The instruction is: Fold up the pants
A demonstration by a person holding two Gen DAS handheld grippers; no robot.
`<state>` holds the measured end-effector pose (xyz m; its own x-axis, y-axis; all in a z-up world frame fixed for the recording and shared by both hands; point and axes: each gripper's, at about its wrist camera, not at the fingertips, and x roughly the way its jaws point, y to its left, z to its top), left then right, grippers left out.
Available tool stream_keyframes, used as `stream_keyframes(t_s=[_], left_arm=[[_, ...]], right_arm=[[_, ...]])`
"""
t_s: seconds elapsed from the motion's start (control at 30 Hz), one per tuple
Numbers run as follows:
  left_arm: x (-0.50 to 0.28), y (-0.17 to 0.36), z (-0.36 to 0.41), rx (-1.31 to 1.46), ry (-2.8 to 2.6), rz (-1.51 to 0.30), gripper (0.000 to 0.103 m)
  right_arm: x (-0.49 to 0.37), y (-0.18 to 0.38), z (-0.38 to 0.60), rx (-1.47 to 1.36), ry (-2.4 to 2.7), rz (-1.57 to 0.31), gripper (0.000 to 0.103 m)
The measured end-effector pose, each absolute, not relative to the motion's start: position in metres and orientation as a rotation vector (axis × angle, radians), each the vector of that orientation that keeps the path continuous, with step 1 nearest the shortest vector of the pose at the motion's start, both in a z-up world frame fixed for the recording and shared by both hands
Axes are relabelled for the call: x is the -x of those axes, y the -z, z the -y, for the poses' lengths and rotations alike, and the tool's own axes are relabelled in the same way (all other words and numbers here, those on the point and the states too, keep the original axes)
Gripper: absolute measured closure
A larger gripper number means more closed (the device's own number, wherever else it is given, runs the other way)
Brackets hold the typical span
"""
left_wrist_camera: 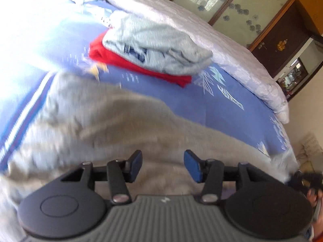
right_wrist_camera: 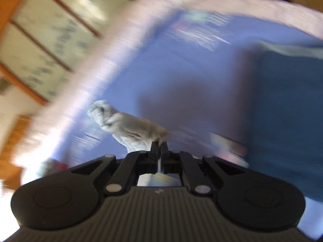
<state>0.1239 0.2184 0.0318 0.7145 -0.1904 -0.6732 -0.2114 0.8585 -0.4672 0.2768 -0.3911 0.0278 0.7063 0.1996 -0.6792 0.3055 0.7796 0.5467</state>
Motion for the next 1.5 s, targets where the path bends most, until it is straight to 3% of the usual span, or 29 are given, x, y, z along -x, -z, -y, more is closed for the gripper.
stream_keyframes(t_s=[0.13, 0.3, 0.33, 0.37, 0.43, 0.53, 0.77, 0.83, 0.9, 0.93, 0.97, 1.03, 1.07, 1.1, 1.13, 1.2, 1.23, 1.27, 1.37, 1.5], left_arm=[[-0.159, -0.04, -0.225, 0.475, -0.021, -0.805, 0.054], [-0.18, -0.036, -0.232, 0.431, -0.085, -0.844, 0.055], [-0.179, -0.04, -0.233, 0.417, -0.091, -0.826, 0.055], [-0.179, -0.046, -0.234, 0.393, -0.106, -0.803, 0.054], [-0.178, -0.058, -0.239, 0.334, -0.131, -0.765, 0.052], [-0.18, -0.071, -0.249, 0.198, -0.189, -0.735, 0.042], [-0.175, -0.074, -0.297, 0.116, -0.258, -0.768, 0.039], [-0.17, -0.073, -0.306, 0.115, -0.246, -0.766, 0.022], [-0.167, -0.069, -0.31, 0.112, -0.209, -0.772, 0.015], [-0.167, -0.065, -0.312, 0.122, -0.194, -0.786, 0.012], [-0.169, -0.059, -0.313, 0.137, -0.183, -0.809, 0.011], [-0.175, -0.042, -0.318, 0.173, -0.181, -0.86, 0.011], [-0.178, -0.034, -0.321, 0.198, -0.18, -0.879, 0.013], [-0.18, -0.025, -0.323, 0.223, -0.181, -0.899, 0.024], [-0.184, -0.017, -0.323, 0.237, -0.188, -0.924, 0.05], [-0.188, -0.005, -0.323, 0.267, -0.192, -0.961, 0.071], [-0.187, -0.005, -0.32, 0.262, -0.212, -0.942, 0.075], [-0.187, -0.008, -0.316, 0.241, -0.228, -0.922, 0.077], [-0.182, -0.026, -0.311, 0.205, -0.317, -0.815, 0.081], [-0.188, -0.025, -0.317, 0.262, -0.377, -0.78, 0.08]], right_arm=[[-0.26, 0.006, 0.42, -0.773, 0.169, -0.863, 0.091], [-0.262, -0.027, 0.414, -0.615, 0.104, -0.805, 0.091], [-0.27, -0.036, 0.404, -0.533, 0.076, -0.802, 0.085], [-0.279, -0.042, 0.395, -0.467, 0.055, -0.802, 0.07], [-0.299, -0.047, 0.381, -0.398, 0.001, -0.813, 0.057], [-0.321, -0.045, 0.366, -0.328, -0.03, -0.82, 0.056], [-0.328, -0.053, 0.337, -0.219, -0.226, -0.806, 0.057], [-0.331, -0.057, 0.325, -0.073, -0.229, -0.784, 0.057], [-0.341, -0.052, 0.323, 0.051, -0.196, -0.802, 0.052], [-0.349, -0.047, 0.325, 0.097, -0.189, -0.826, 0.039], [-0.358, -0.04, 0.33, 0.126, -0.182, -0.859, 0.034], [-0.372, -0.027, 0.342, 0.151, -0.099, -0.893, 0.034], [-0.379, -0.021, 0.348, 0.141, -0.073, -0.91, 0.034], [-0.385, -0.014, 0.355, 0.106, -0.067, -0.934, 0.033], [-0.391, -0.006, 0.362, 0.053, -0.077, -0.97, 0.034], [-0.395, 0.008, 0.367, -0.038, -0.086, -1.016, 0.037], [-0.392, 0.008, 0.363, -0.014, -0.086, -0.986, 0.058], [-0.388, 0.006, 0.356, 0.013, -0.11, -0.959, 0.064], [-0.377, -0.007, 0.345, 0.064, -0.083, -0.836, 0.068], [-0.382, -0.022, 0.359, -0.088, -0.029, -0.671, 0.067]])
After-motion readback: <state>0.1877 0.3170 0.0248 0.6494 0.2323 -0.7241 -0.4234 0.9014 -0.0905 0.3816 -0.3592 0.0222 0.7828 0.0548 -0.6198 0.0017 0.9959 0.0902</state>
